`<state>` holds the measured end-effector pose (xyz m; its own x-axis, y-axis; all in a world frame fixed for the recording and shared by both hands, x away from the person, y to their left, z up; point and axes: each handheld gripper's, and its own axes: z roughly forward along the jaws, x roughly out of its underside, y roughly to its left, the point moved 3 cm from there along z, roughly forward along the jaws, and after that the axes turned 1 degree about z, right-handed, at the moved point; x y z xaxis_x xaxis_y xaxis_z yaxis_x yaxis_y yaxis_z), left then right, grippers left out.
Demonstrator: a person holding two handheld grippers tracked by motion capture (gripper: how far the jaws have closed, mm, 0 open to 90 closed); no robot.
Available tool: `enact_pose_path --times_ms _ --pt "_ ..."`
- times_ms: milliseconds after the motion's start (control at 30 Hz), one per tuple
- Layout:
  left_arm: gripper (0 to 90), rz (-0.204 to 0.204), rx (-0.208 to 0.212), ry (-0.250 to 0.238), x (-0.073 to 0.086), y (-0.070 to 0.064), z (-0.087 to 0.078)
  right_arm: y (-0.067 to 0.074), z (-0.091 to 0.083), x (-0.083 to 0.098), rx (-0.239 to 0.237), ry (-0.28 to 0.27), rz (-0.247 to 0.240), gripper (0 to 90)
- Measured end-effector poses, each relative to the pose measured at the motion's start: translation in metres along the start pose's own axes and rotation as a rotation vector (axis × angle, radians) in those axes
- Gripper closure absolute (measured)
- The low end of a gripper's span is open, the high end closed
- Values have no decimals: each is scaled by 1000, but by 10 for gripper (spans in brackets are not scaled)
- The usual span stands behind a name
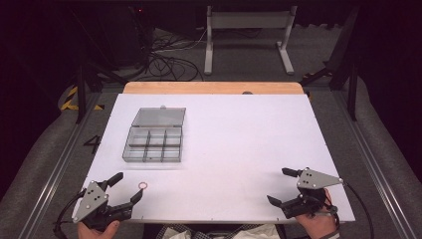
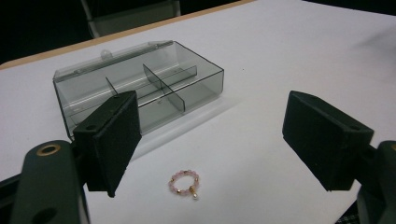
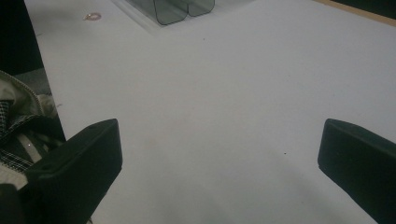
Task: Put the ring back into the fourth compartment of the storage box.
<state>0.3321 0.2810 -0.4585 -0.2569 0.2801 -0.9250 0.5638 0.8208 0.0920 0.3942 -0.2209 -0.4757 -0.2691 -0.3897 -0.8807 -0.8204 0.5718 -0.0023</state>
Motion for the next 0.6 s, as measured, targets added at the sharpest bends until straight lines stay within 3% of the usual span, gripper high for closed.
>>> enact_pose_path --times_ms 267,433,600 --pt "199 -17 11 -1 -1 0 0 1 -1 -1 -29 -38 -8 5" --pt "201 12 -3 -4 -1 -1 -1 2 -2 -2 -33 -59 -15 5" --pt "204 31 -11 2 -1 0 -1 4 0 -1 -34 -44 -19 5"
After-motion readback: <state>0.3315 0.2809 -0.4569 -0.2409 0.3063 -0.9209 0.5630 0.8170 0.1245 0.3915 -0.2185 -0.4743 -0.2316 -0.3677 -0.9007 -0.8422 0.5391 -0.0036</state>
